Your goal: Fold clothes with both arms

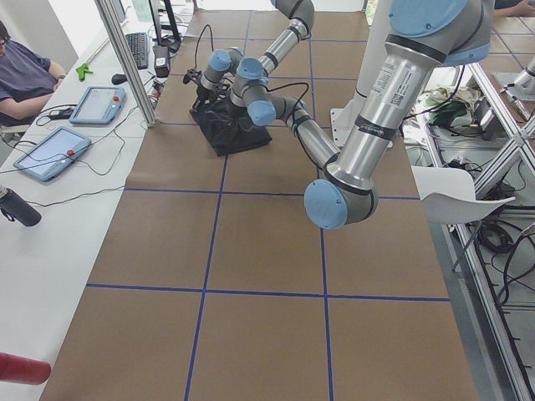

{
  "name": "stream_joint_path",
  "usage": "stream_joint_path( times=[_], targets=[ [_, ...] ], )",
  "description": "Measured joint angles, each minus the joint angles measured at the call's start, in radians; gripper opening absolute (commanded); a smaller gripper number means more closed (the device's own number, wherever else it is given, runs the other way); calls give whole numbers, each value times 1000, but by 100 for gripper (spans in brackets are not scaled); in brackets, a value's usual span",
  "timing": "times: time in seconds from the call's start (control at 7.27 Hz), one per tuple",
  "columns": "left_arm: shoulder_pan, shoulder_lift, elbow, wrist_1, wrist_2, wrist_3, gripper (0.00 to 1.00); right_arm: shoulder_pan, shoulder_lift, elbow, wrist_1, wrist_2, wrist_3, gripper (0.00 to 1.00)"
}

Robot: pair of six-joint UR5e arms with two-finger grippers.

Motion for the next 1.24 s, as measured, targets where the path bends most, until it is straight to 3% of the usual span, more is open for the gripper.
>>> stream_joint_path(
  times=[0.14, 0.41, 0.55, 0.83, 0.96, 1.24],
  targets=[
    [-1, 12, -13, 1, 0, 0, 100, 19, 2, -2, 1, 31, -8, 100],
    [-23, 21, -38, 35, -27, 2, 100, 72, -2, 25, -51, 165, -47, 100],
    [-52, 28, -52, 74, -59, 3, 100, 108, -16, 81, -132, 241, -97, 100],
    [-126, 70, -81, 176, -106, 3, 100, 181, -136, 340, -371, 352, -259, 100],
    [-186, 93, -88, 246, -146, 31, 100, 225, -251, 535, -495, 401, -364, 100],
    [-329, 159, -90, 355, -192, 273, 100, 331, -512, 894, -677, 485, -584, 100]
  ],
)
